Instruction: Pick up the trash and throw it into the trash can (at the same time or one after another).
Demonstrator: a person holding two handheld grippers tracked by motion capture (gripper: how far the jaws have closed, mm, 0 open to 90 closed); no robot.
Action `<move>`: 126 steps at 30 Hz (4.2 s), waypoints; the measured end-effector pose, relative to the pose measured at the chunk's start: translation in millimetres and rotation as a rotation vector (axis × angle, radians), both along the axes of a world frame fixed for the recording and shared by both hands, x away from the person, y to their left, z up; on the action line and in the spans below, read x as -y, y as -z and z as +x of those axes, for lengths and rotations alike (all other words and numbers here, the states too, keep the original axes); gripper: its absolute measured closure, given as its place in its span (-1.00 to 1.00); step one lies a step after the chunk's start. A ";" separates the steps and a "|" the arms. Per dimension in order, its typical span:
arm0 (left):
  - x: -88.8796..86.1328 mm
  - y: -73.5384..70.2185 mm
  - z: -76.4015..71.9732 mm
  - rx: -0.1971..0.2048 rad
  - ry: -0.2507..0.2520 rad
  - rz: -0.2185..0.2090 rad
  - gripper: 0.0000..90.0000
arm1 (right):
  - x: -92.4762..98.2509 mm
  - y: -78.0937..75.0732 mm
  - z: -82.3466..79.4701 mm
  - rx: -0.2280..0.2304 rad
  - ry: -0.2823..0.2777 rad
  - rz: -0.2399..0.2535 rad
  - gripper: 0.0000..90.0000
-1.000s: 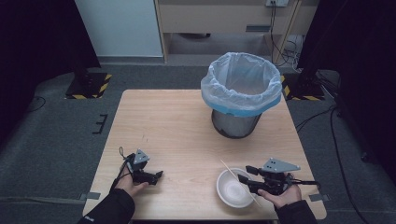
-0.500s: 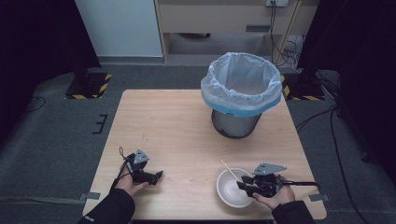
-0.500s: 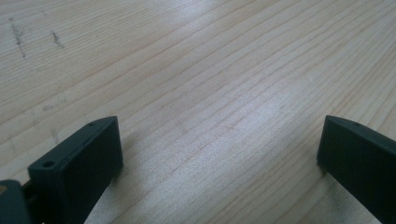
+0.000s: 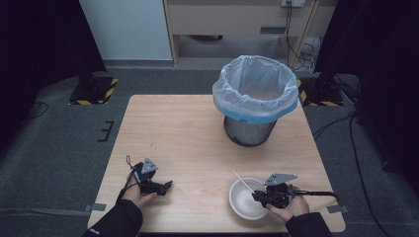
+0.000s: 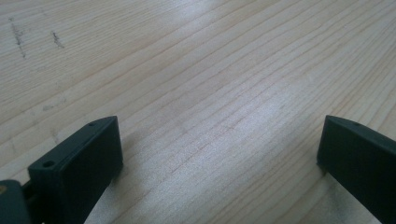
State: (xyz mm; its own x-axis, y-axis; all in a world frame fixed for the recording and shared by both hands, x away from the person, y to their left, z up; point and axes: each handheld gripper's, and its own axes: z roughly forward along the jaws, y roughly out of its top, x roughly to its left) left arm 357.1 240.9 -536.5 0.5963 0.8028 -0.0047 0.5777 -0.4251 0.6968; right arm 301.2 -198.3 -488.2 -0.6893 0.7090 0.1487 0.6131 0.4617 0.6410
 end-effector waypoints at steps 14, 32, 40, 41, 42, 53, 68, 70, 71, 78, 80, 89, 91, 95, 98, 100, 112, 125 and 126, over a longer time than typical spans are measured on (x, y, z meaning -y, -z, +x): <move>0.0 0.0 0.0 0.000 0.000 0.000 -1.00 | 8.5 -14.9 1.9 0.055 0.053 0.106 0.90; 0.0 0.0 0.0 0.000 0.000 0.000 -1.00 | 27.3 -47.8 9.9 0.281 0.197 0.329 0.90; 0.0 0.0 0.0 0.000 0.000 0.000 -1.00 | 31.1 -61.6 12.5 0.355 0.229 0.400 0.90; 0.0 0.0 0.0 0.000 0.000 0.000 -1.00 | 31.1 -61.6 12.5 0.355 0.229 0.400 0.90; 0.0 0.0 0.0 0.000 0.000 0.000 -1.00 | 33.0 -64.5 13.7 0.376 0.231 0.400 0.90; 0.0 0.0 0.0 0.000 0.000 0.000 -1.00 | 49.1 -88.0 20.2 0.467 0.274 0.461 0.90; 0.0 0.0 0.0 0.000 0.000 0.000 -1.00 | 59.7 -126.8 36.8 0.568 0.307 0.547 0.90; 0.0 0.0 0.0 0.000 0.000 0.001 -1.00 | 60.2 -128.2 37.3 0.571 0.310 0.549 0.90; 0.0 0.0 0.0 0.001 0.000 0.001 -1.00 | 61.5 -130.4 39.3 0.580 0.313 0.555 0.90; 0.3 0.1 0.0 0.001 -0.002 0.000 -1.00 | 61.1 -140.8 47.5 0.610 0.323 0.576 0.90; 0.4 0.1 0.0 0.001 -0.002 0.000 -1.00 | 61.1 -145.8 51.2 0.623 0.329 0.589 0.90; 0.6 0.0 0.0 0.000 -0.005 0.001 -1.00 | 55.9 -167.9 70.1 0.675 0.338 0.568 0.90; 0.7 0.0 0.0 0.000 -0.005 0.001 -1.00 | 53.8 -171.0 74.3 0.680 0.343 0.564 0.90; 0.7 0.0 0.0 0.000 -0.005 0.001 -1.00 | 50.8 -176.6 83.2 0.684 0.343 0.562 0.90; 0.7 0.0 -0.1 0.000 -0.005 0.001 -1.00 | 49.5 -180.4 89.3 0.687 0.346 0.555 0.90; 0.7 0.0 -0.1 0.000 -0.005 0.001 -1.00 | 48.9 -182.7 92.7 0.689 0.346 0.552 0.90; 0.7 0.0 0.0 0.000 -0.004 0.001 -1.00 | 49.9 -196.1 109.8 0.719 0.354 0.560 0.90; 0.7 0.0 0.0 0.000 -0.005 0.001 -1.00 | 42.0 -210.3 128.0 0.737 0.347 0.564 0.90; 0.6 0.0 0.0 0.000 -0.004 0.001 -1.00 | 39.8 -210.5 130.1 0.736 0.345 0.560 0.90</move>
